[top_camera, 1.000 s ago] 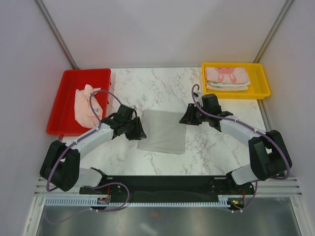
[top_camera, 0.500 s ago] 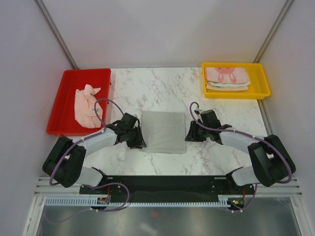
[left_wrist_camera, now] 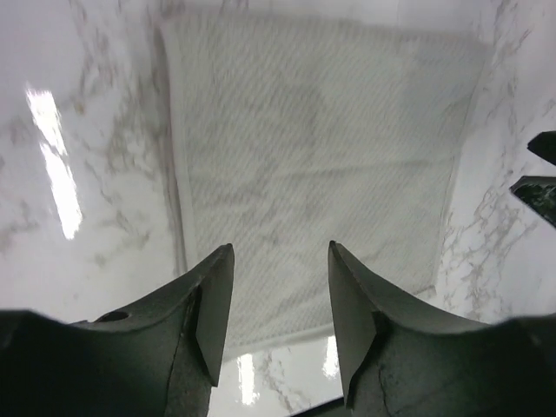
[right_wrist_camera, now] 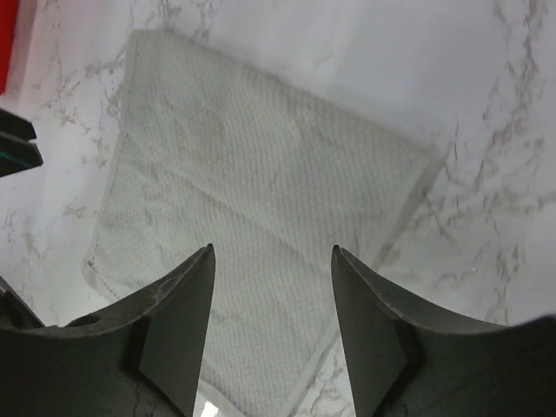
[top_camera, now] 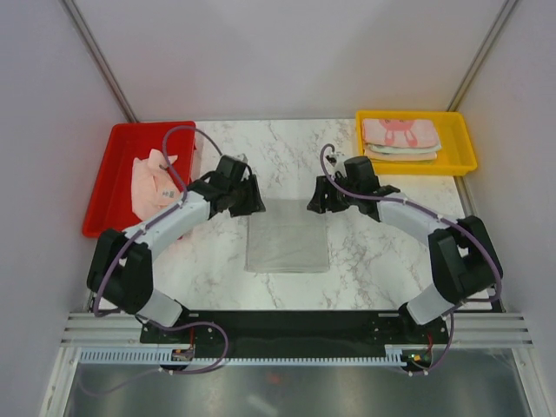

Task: Fold and stack the towels
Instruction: Fold the towel

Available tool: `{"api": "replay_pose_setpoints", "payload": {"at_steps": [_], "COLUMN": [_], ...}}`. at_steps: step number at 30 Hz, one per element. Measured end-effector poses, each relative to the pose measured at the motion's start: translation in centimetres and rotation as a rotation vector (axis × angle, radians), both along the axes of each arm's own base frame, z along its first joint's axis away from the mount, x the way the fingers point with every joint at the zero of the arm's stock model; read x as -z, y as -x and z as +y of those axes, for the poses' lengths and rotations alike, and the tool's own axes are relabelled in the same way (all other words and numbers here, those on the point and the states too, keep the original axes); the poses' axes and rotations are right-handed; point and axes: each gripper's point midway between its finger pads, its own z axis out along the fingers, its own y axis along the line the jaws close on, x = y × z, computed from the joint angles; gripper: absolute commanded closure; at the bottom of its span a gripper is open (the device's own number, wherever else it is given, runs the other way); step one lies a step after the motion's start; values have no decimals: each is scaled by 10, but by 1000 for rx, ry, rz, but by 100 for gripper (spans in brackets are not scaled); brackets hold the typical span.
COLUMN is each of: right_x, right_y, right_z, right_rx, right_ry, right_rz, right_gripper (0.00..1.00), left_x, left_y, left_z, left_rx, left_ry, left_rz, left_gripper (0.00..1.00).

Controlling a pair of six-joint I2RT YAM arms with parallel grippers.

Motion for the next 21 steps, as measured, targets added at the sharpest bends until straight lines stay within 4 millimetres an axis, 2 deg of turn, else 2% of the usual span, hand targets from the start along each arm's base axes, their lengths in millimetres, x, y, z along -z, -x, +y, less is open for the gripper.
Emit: {"api": "replay_pose_setpoints", "payload": {"at_steps": [3,6,10,14,17,21], "right_x": [0,0,-2,7,23,45], "right_y": [-22,-41,-71,-96,-93,-83], "right_z": [11,13,-4,-25,-30,-23], "right_rx": [-71,-119,-134,-161,-216,-304], "right_ry": [9,24,35,67,58,30], "right_rz": [-32,-55,-69,-65,-28,40], "right_gripper": [30,29,29,30,31,36], "left_x": [-10,1,24,40,50,64], "left_y": [-38,-62,-81,-89,-90,-87], "left_z": [0,9,29,40,37,33], "left_rx": [37,62,90,166,245,341], "left_ry": [-38,-81,-112,-120,-131,-133], "left_rz": [-65,-63,-21,-13,-15,-5], "left_gripper": [44,41,39,40,40,40]}}
